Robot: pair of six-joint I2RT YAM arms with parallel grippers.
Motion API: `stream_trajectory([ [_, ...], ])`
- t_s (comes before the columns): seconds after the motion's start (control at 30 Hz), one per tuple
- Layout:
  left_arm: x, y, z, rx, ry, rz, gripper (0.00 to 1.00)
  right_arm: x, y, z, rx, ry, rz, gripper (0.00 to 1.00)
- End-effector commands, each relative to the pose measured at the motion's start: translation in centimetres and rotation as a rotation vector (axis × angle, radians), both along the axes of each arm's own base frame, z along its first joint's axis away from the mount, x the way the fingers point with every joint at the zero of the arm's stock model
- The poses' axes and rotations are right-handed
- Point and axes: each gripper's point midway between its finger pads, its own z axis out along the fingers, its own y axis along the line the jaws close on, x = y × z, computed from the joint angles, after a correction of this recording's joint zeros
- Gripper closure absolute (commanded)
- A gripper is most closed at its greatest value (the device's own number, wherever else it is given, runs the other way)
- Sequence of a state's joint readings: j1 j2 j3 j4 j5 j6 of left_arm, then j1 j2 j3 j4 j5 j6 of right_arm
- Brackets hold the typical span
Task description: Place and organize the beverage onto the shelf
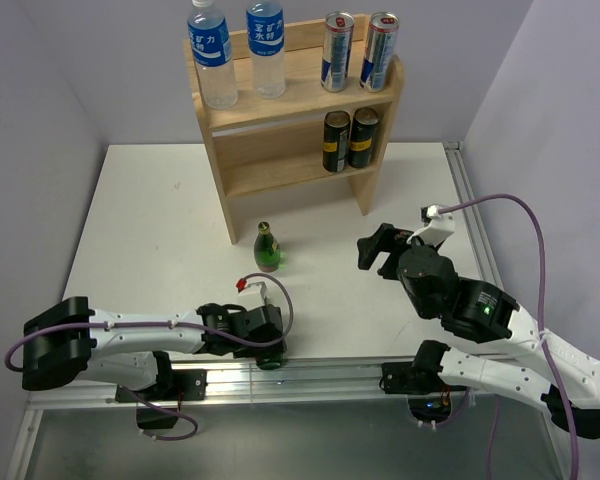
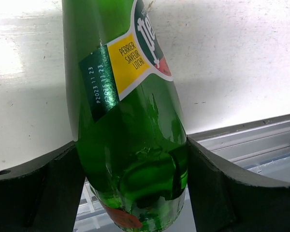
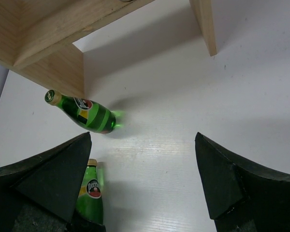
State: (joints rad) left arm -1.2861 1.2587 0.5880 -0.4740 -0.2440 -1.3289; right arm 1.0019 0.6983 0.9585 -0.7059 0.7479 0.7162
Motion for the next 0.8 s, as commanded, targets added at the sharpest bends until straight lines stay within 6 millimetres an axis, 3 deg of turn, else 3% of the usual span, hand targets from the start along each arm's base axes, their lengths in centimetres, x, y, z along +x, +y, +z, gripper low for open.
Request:
stream_trajectory([
  [0.0, -1.0, 5.5, -2.4, 0.224, 0.028, 0.016, 1.00, 0.1, -0.1, 0.7, 0.031, -0.027, -0.014, 0.05],
  [0.07, -0.1, 6.3, -0.9, 0.243, -0.035, 0.043, 1.00, 0.1, -0.1, 0.7, 0.030, -0.026, -0.014, 0.06],
  [0.13, 1.2, 5.9, 1.3, 0.214, -0.111, 0.072, 1.00, 0.2, 0.1, 0.7, 0.029, -0.026, -0.010, 0.06],
  [0.4, 5.3, 6.8, 12.6, 0.096, -0.382, 0.187, 1.00, 0.5, 0.9, 0.7, 0.027, -0.025, 0.007, 0.06],
  [0.5, 6.3, 7.2, 14.8, 0.104, -0.450, 0.197, 1.00, 0.5, 1.2, 0.6, 0.021, -0.022, 0.015, 0.06],
  [0.6, 6.7, 7.5, 15.6, 0.130, -0.479, 0.186, 1.00, 0.7, 1.3, 0.8, 0.024, -0.027, 0.017, 0.06],
  [0.77, 6.2, 7.1, 14.6, 0.131, -0.452, 0.154, 1.00, 0.7, 1.4, 0.9, 0.023, -0.029, 0.017, 0.06],
])
